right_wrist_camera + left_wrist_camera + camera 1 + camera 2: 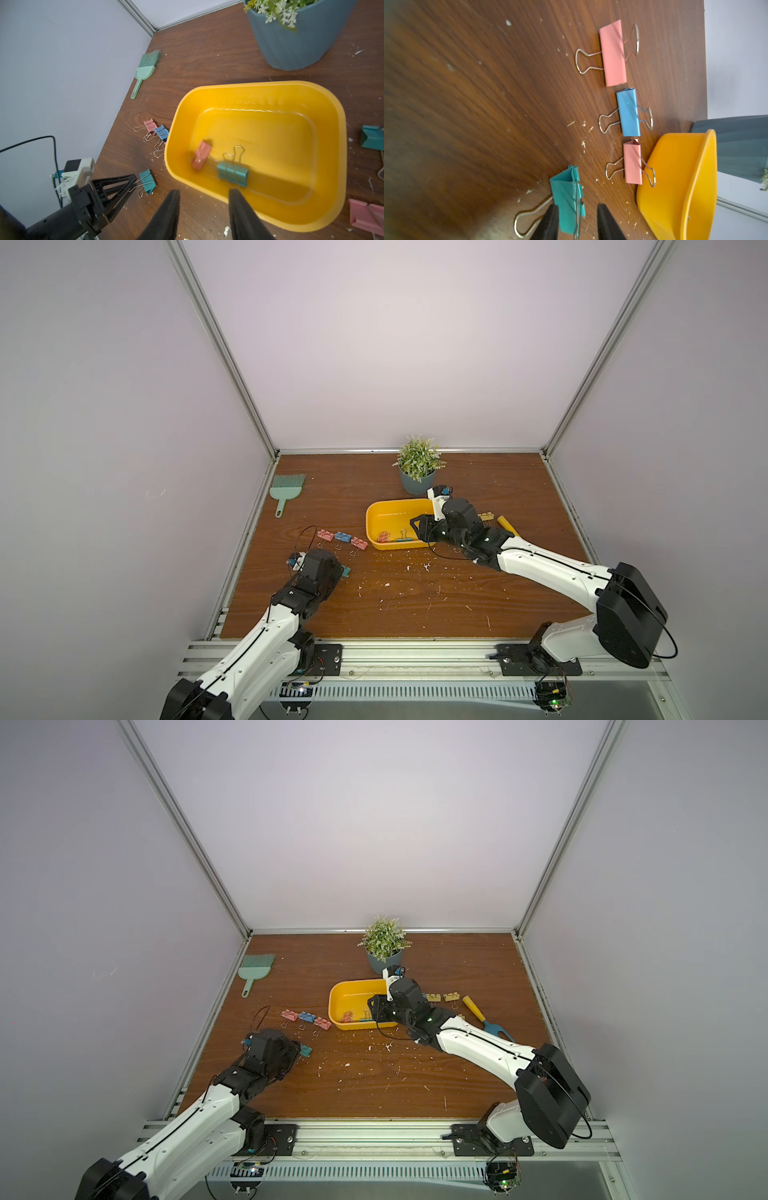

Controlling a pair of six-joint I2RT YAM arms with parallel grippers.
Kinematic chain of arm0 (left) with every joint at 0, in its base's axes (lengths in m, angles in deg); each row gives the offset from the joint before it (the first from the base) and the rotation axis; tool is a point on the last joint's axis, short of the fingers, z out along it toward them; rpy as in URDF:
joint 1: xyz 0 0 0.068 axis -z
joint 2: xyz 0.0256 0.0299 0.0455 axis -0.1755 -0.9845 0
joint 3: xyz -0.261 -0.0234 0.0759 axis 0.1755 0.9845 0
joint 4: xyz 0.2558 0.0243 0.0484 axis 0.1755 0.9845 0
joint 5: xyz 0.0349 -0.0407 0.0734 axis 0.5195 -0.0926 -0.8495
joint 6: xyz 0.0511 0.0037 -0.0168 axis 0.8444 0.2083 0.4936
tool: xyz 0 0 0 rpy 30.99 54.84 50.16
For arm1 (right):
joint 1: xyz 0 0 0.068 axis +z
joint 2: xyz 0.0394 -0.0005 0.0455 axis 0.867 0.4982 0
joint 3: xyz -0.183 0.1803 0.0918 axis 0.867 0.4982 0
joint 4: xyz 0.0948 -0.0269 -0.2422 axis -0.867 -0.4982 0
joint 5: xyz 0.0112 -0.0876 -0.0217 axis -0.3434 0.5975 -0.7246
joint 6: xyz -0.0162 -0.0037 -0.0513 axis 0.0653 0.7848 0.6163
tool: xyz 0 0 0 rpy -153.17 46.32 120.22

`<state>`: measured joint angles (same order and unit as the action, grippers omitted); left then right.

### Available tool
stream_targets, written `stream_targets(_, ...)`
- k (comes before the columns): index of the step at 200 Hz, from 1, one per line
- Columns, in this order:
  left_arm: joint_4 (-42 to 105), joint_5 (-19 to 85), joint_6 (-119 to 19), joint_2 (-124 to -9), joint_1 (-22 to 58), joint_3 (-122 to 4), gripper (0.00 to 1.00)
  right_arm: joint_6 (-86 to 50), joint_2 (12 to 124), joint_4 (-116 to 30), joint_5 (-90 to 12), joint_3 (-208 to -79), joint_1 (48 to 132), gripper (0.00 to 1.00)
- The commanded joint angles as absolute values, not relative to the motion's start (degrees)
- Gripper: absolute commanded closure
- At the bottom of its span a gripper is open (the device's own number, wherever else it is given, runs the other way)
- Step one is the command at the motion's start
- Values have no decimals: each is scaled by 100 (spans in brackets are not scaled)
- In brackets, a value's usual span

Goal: Take out the binder clips from the storage box
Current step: Place the binder clip at the center of the board, then pick up the binder clip from the storage box.

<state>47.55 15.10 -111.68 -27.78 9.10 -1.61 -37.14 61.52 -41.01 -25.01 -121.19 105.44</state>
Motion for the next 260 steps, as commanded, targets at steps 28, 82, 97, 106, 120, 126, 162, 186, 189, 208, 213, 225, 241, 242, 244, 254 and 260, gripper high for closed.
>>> stream_targets(28, 5776, 540, -10093, -2320, 844, -1007, 19, -3378, 5598, -4094, -1753, -12105, 10532, 55)
stream_targets(82, 4391, 1942, -7588, -2958, 844, -1964, 16, -3188, 5294, -4101, -1613, -11800, 10311, 51)
stream_targets(97, 4114, 2677, -7107, -3739, 911, -2357, 24, -3208, 5295, -4116, -1694, -11743, 10210, 51)
stream_targets(106, 4103, 2961, -6808, -4269, 1067, -2651, 27, -3207, 5291, -4096, -1747, -11691, 10140, 50)
stream_targets(120, 4347, 3041, -6258, -5017, 1445, -3207, 30, -3266, 5284, -4087, -1844, -11602, 10036, 50)
stream_targets(126, 4435, 3079, -6068, -5322, 1602, -3431, 30, -3298, 5276, -4079, -1906, -11569, 9991, 50)
stream_targets(162, 4686, 3797, -5620, -6724, 1823, -4321, 40, -3531, 5148, -3894, -2199, -11221, 9744, 50)
stream_targets(186, 4848, 4179, -5317, -7344, 1905, -4804, 43, -3642, 5026, -3801, -2246, -11013, 9656, 50)
stream_targets(189, 4896, 4217, -5269, -7394, 1914, -4885, 43, -3646, 5013, -3798, -2256, -11000, 9655, 50)
stream_targets(208, 5335, 4257, -4941, -7925, 1975, -5356, 44, -3656, 4975, -3812, -2289, -10967, 9641, 49)
stream_targets(213, 5469, 4265, -4859, -8055, 1981, -5486, 44, -3656, 4978, -3815, -2294, -10962, 9641, 49)
stream_targets(225, 5763, 4200, -4767, -8363, 1994, -5792, 46, -3656, 4976, -3819, -2305, -10968, 9632, 49)
stream_targets(241, 5890, 4252, -4696, -8618, 1991, -6007, 47, -3682, 4988, -3815, -2315, -10970, 9625, 49)
stream_targets(242, 5899, 4259, -4684, -8633, 1993, -6017, 47, -3682, 4988, -3810, -2311, -10971, 9624, 49)
stream_targets(244, 5921, 4268, -4671, -8661, 1993, -6039, 47, -3686, 4993, -3814, -2320, -10971, 9631, 49)
stream_targets(254, 5992, 4216, -4616, -8778, 1998, -6117, 47, -3699, 5002, -3808, -2323, -10988, 9626, 49)
stream_targets(260, 6035, 4188, -4581, -8838, 2004, -6147, 47, -3708, 5014, -3810, -2325, -10994, 9627, 49)
